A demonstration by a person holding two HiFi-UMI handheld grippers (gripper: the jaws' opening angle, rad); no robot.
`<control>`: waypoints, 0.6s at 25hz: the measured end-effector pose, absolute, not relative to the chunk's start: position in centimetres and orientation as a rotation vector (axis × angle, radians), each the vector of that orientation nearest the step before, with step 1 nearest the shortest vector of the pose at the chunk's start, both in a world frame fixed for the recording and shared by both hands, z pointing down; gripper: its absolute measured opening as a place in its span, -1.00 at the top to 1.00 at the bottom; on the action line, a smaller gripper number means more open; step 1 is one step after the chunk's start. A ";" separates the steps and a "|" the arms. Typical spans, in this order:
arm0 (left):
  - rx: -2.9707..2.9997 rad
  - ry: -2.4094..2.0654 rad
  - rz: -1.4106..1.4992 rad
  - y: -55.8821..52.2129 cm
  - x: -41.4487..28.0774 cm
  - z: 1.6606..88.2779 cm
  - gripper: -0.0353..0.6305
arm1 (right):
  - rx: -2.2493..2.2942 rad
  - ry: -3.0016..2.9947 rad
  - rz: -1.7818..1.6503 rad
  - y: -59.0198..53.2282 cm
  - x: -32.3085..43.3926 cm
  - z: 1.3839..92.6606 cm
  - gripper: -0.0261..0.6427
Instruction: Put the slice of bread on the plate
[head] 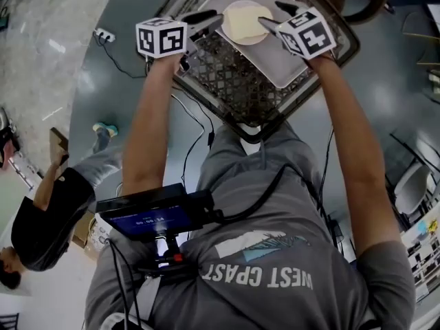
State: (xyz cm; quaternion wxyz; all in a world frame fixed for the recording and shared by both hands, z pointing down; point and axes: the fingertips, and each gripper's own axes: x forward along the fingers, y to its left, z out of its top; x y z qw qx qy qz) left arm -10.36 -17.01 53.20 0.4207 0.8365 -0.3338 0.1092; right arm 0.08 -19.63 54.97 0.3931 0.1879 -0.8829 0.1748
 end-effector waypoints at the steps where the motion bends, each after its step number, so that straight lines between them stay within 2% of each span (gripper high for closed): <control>1: 2.136 -0.851 0.250 -16.8 -10.2 52.1 0.51 | 0.510 -2.287 0.453 -19.5 0.3 54.0 0.41; 2: 2.177 -0.866 0.223 -16.5 -10.0 50.9 0.51 | 0.544 -2.341 0.467 -19.1 0.3 52.7 0.68; 4: 2.262 -0.899 0.154 -15.8 -9.9 47.6 0.54 | 0.603 -2.469 0.511 -18.4 0.1 49.0 0.90; 8: 2.475 -0.999 0.004 -17.6 -10.6 38.9 0.87 | 0.649 -2.725 0.543 -19.8 -0.7 40.0 0.90; 15: 2.846 -1.146 -0.171 -17.4 -12.6 24.6 0.88 | 0.641 -3.042 0.282 -19.5 -1.0 25.1 0.91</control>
